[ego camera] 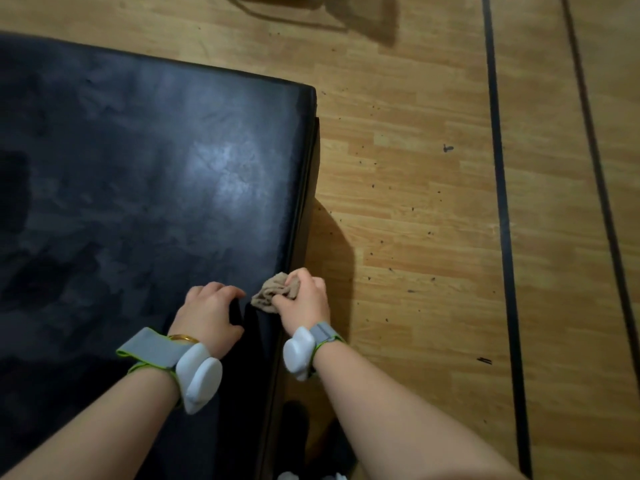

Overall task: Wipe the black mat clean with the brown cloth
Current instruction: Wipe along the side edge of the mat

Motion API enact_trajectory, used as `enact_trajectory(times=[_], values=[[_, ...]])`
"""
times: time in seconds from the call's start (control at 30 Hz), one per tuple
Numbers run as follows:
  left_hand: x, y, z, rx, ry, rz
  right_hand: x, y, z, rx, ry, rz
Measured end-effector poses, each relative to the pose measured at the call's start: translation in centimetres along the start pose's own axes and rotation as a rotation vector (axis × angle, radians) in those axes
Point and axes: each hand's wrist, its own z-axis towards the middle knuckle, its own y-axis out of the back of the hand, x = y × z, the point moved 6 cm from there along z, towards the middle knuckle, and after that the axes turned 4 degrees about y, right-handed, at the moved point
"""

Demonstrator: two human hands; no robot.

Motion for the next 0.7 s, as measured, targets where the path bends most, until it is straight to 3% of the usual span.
enact_trajectory(times=[0.17, 0.5, 0.63, 0.7], values=[[1.2, 0.5, -0.4, -0.025, -0.005, -0.016, 0.3, 0.6, 0.6, -0.147, -0.009, 0.139], [3.1, -0.3, -1.6, -0.002, -0.019, -0.047, -2.0, -2.0, -6.9, 0.05, 0.023, -0.167], [3.9, -0.3, -1.4, -0.001, -0.03, -0.044, -0.5, 0.1, -1.9, -0.138, -0.022, -0.063], [4.4, -0.1, -1.4, -0.013, -0.027, -0.038, 0.5, 0.0, -0.5, -0.144, -0.012, -0.02]])
